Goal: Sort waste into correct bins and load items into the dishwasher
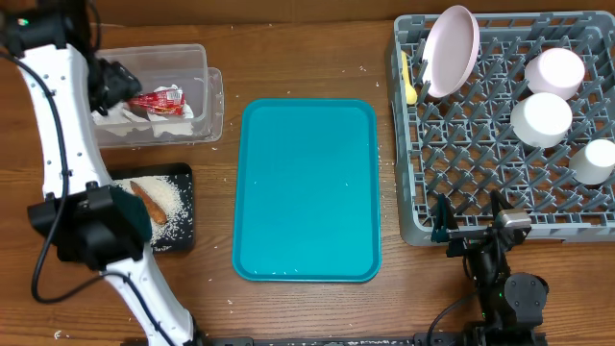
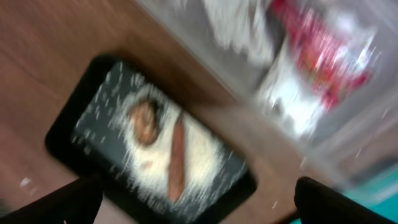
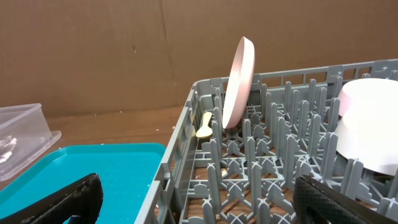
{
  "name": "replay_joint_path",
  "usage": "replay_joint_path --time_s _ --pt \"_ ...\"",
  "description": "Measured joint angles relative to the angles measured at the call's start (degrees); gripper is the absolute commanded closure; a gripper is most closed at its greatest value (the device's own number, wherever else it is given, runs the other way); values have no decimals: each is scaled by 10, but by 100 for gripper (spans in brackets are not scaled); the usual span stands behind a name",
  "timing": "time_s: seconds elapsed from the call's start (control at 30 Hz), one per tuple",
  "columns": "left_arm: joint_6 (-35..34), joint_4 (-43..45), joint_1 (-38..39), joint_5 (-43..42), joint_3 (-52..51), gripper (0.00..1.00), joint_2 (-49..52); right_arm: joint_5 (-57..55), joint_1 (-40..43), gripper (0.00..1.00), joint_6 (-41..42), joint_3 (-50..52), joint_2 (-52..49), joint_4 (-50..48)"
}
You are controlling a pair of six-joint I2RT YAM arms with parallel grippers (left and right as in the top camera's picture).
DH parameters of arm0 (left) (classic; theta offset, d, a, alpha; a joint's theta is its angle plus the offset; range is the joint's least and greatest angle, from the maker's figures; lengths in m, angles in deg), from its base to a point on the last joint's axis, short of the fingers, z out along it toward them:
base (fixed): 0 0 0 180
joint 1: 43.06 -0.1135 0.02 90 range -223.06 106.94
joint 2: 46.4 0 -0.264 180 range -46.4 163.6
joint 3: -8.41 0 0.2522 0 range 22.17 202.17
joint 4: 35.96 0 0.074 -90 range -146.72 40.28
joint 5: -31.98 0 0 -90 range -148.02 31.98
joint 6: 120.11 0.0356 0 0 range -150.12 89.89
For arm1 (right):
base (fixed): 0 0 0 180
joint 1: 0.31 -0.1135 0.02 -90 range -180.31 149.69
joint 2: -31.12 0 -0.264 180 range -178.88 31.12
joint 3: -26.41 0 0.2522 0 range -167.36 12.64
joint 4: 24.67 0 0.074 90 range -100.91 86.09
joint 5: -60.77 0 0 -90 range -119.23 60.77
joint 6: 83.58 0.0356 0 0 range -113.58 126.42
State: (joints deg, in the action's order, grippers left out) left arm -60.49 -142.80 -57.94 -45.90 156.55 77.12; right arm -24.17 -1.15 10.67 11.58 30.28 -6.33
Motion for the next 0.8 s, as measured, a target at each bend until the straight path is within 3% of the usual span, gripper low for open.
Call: replay_joint_path --time_s 0.2,0.33,0.57,0.8 --pt "28 42 2 4 -201 0 -132 0 0 0 0 0 0 0" --pt "52 161 5 2 -337 0 -236 0 0 0 0 0 0 0" --pt "162 403 73 -51 -585 0 -432 0 0 0 0 0 0 0" --pt "205 508 130 -98 -799 0 -594 0 0 0 0 0 0 1"
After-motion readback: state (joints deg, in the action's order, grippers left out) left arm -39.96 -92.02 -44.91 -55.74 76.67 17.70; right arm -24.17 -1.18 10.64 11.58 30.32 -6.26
